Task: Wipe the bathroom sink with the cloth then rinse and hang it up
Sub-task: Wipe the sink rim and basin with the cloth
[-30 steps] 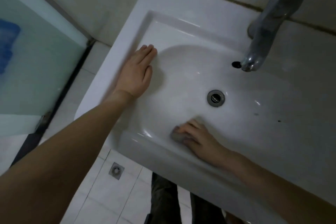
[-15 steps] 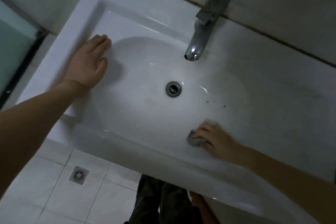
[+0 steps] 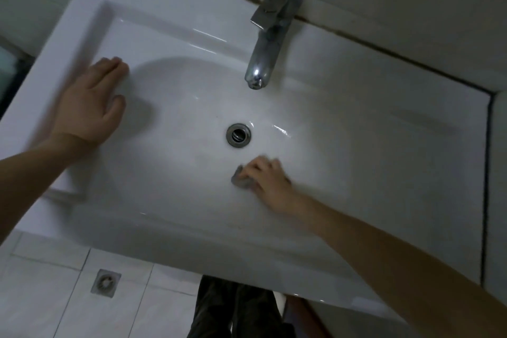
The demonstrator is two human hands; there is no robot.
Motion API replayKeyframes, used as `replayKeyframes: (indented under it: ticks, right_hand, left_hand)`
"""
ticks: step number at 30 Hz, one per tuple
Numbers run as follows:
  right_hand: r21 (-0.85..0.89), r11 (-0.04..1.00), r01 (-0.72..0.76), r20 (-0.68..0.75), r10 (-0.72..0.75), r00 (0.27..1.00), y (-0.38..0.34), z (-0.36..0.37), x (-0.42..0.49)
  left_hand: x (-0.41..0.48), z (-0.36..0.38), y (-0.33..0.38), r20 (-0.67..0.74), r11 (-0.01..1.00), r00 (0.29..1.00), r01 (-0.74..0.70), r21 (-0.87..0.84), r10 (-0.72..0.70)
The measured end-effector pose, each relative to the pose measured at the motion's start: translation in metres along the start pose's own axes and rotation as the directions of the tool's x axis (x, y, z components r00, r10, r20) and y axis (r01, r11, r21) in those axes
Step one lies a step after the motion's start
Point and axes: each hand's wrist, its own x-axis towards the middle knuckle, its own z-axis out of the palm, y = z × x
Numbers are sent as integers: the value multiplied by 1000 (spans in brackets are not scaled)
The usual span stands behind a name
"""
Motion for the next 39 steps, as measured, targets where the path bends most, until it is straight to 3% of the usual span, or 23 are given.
replayKeyframes:
  ticks: [4,7,10,14,17,19,21,26,30,32,35,37,39]
  right_hand:
    - [302,952,-44,113,10,994,-20,-3,-43]
    - [429,897,-104,181,27,983,-51,-5,-33]
    - [544,834,-85,162,-5,987,-93,-4,-18]
    - [460,882,-99,179,17,984,-80,-21,-49]
    - [196,953,-232,127,210,969,-21,-42,-80]
    - [83,933,-350,93,343,935,-8,-44,-92]
    - [201,893,-403,83,394,915,-41,-35,-86]
    - [490,850,-194,57,191,980,-175,5,17]
    - [607,776,-172,41,186,982,-212,17,56]
    - [574,809,-132,35,137,990,-191,11,30]
    - [413,873,-260,41,267,963,-122,-9,-27]
    - [136,909,-394,-43,403,914,-61,-20,-60]
    - [-137,879,-457,-203,426,882,-3,-23,-69]
  left_hand:
    - [-2,-2,3,-16,1000,1000,-2,-12,2]
    - [-3,-4,4,-19,1000,1000,5,-9,-5]
    - [-2,-7,8,-2,1000,1000,14,-11,-14]
    - [-1,-13,13,16,1000,1000,7,-10,-7]
    - [0,-13,12,24,1000,1000,2,-3,-2]
    - [1,-13,11,43,1000,999,-4,11,3]
    - [2,-13,11,45,1000,999,-11,18,10]
    - [0,-14,15,57,1000,998,-3,7,3]
    - [0,-14,14,86,999,996,-15,29,13]
    - [0,-13,14,86,1000,996,-10,29,7]
    - [1,-13,14,77,1000,997,-9,29,7]
    - [1,-13,13,86,999,996,-11,40,7]
    - [2,-12,13,88,999,996,-7,43,4]
